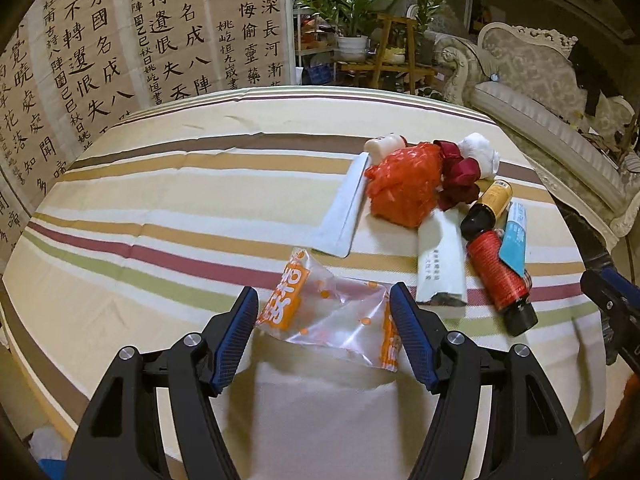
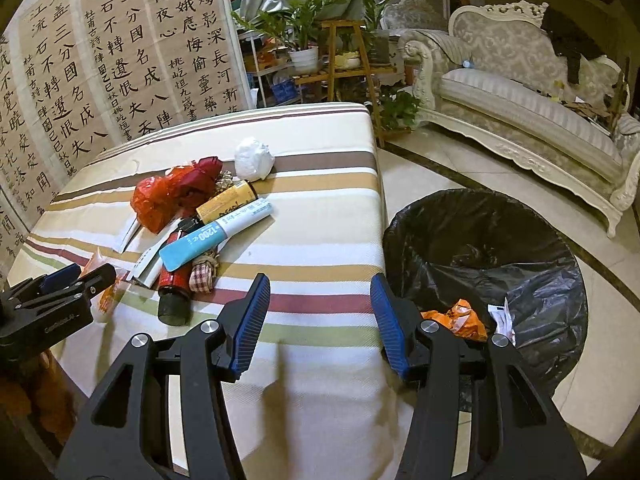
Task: Collect trash
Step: 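Move the left tool back to the table and grasp the clear snack wrapper, then lift the clear wrapper with the left tool while the right tool grasps the blue-white tube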
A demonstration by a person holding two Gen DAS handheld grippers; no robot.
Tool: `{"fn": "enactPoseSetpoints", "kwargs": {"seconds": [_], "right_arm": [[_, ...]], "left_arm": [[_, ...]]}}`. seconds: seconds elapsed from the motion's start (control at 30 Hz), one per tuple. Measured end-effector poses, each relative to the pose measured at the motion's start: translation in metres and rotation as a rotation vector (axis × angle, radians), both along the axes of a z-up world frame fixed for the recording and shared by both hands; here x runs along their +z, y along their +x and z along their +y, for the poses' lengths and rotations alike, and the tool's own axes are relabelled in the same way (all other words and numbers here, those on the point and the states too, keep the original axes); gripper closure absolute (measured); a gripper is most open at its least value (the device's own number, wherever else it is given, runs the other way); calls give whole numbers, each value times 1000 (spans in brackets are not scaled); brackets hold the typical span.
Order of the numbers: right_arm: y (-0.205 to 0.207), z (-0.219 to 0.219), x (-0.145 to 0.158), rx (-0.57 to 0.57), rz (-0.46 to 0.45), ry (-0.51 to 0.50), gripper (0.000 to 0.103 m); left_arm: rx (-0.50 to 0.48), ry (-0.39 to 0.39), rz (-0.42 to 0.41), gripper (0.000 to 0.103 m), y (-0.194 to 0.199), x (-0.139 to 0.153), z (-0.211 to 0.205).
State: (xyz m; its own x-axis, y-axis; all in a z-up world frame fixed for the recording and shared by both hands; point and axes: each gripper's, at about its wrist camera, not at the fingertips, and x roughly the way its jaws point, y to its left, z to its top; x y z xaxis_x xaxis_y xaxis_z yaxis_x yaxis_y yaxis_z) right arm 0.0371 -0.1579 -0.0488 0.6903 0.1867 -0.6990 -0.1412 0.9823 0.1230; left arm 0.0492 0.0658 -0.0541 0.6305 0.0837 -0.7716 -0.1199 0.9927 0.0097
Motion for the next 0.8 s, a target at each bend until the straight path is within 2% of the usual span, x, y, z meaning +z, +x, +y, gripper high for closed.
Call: {"fn": "enactPoseSetpoints", "kwargs": {"seconds": [0.13,0.23,0.3,0.5,0.7,0.73,0.8], "right_arm": [[0,3,0,7,0,-1,52],[-1,3,0,7,-2,1,52],[-1,3,-1,7,0,3,52],[-2,3,-2,14,5,10,52],[-2,2,-3,15,8,19,51],[-2,2,-4,15,9,20,51],[-2,2,-4,16,11,19,51]], "left_arm": [[5,-24,-24,36,-5,6,2],[12,-43,-42,26,-8,12,2],[19,-54,-43,25,-10,14,2],[22,-12,-11,23,-6,2,-1],[-2,-31,42,23,3,-7,1],[-8,-43,50,30,4,-8,1],[-16,-47,46,35,2,-8,2]]}}
